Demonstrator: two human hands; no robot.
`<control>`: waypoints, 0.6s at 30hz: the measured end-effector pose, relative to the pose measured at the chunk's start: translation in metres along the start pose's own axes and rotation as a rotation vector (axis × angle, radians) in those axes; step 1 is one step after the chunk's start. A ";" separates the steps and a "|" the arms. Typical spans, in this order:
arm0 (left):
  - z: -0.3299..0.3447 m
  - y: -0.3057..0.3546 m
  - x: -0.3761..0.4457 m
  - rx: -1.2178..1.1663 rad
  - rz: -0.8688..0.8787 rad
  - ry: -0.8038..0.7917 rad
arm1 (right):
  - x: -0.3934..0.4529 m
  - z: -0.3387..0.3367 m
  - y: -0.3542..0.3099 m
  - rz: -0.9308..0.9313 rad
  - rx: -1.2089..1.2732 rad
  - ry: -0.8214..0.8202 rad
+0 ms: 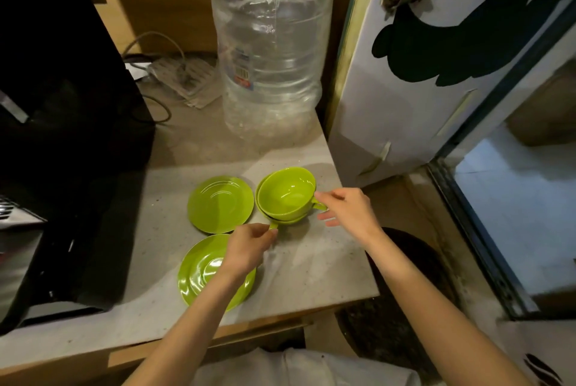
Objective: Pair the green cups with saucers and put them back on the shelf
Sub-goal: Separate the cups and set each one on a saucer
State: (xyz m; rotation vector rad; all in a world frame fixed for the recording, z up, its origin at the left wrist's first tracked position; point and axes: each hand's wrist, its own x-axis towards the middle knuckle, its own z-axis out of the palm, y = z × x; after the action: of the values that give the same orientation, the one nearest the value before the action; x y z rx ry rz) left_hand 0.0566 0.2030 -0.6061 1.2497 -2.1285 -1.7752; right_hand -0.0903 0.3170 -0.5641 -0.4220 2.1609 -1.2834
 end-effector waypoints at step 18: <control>-0.006 -0.007 0.004 -0.129 0.024 0.128 | 0.009 0.000 0.014 -0.053 0.337 -0.169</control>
State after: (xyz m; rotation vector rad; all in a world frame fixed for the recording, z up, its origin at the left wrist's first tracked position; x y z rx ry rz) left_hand 0.0609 0.1954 -0.6121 1.2634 -1.9200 -1.7420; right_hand -0.0967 0.3187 -0.5792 -0.4325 1.7633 -1.5476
